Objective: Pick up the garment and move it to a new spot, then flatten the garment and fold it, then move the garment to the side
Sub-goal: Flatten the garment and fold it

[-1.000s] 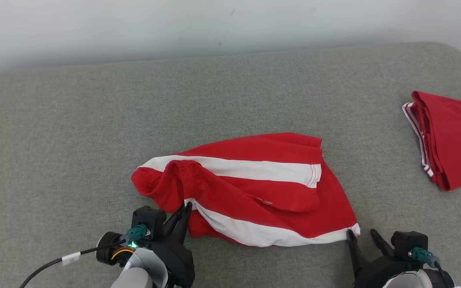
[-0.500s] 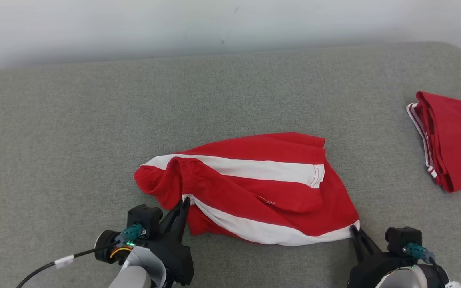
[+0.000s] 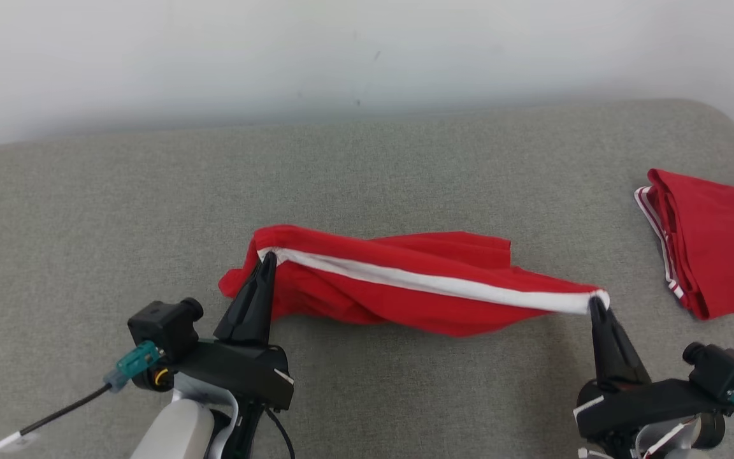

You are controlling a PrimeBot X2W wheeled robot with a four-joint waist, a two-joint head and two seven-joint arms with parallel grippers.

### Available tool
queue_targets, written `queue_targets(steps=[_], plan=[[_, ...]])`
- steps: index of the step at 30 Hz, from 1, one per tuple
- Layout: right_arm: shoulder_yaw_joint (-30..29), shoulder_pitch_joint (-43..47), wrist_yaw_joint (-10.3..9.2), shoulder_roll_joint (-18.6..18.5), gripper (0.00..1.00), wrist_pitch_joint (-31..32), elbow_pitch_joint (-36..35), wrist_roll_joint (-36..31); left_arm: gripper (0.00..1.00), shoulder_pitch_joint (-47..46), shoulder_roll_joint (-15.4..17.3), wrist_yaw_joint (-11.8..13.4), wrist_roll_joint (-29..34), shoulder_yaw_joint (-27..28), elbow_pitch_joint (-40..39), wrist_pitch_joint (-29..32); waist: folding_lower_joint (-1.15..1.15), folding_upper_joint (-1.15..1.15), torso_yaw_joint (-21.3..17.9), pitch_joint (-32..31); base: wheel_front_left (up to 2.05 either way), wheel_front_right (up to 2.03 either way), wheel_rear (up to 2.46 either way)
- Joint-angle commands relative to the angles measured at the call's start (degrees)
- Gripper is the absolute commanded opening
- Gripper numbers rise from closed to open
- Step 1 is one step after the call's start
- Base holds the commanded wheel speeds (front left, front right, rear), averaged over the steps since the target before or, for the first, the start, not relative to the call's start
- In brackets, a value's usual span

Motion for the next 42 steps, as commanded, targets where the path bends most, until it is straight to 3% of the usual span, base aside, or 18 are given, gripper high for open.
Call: queue_targets(steps=[1,15,19,25,33,42], plan=[[0.21,-0.45,-0.12,0.20,0.00,-0.42,-0.65,0.54,0.00,0.72,0.20,-0.19,-0.52,0.10,-0.68,0.30,0.00,0.00,-0.02,-0.60,0.00,0.00,0.00],[2.32,-9.10,-0.11,0.17,0.00,-2.53,-12.14,15.93,0.00,-4.01,5.65,-0.40,-12.31,1.46,-21.30,11.98,0.00,0.00,-0.36,-2.64,0.00,0.00,0.00],[1.05,-13.72,-0.11,0.20,0.00,-2.10,-14.12,13.18,0.00,-7.16,9.29,-0.40,-18.75,1.06,-26.81,17.49,0.00,0.00,-0.65,-3.12,0.00,0.00,0.00],[-0.07,-18.38,-0.11,0.19,0.00,-0.94,-15.65,11.52,0.00,-10.25,11.60,-0.41,-24.32,3.15,-29.75,20.63,0.00,0.00,-1.16,-3.42,0.00,0.00,0.00],[-2.41,-23.85,-0.11,0.19,0.00,-1.00,-18.27,9.81,0.00,-12.87,11.76,-0.27,-30.50,4.46,-31.37,23.03,0.00,0.00,-1.89,-3.31,0.00,0.00,0.00],[-3.54,-27.00,-0.11,0.19,0.00,-1.97,-20.43,8.86,0.00,-12.52,10.34,0.40,-32.76,5.83,-31.97,22.08,0.00,0.00,-2.40,-2.92,0.00,0.00,0.00]])
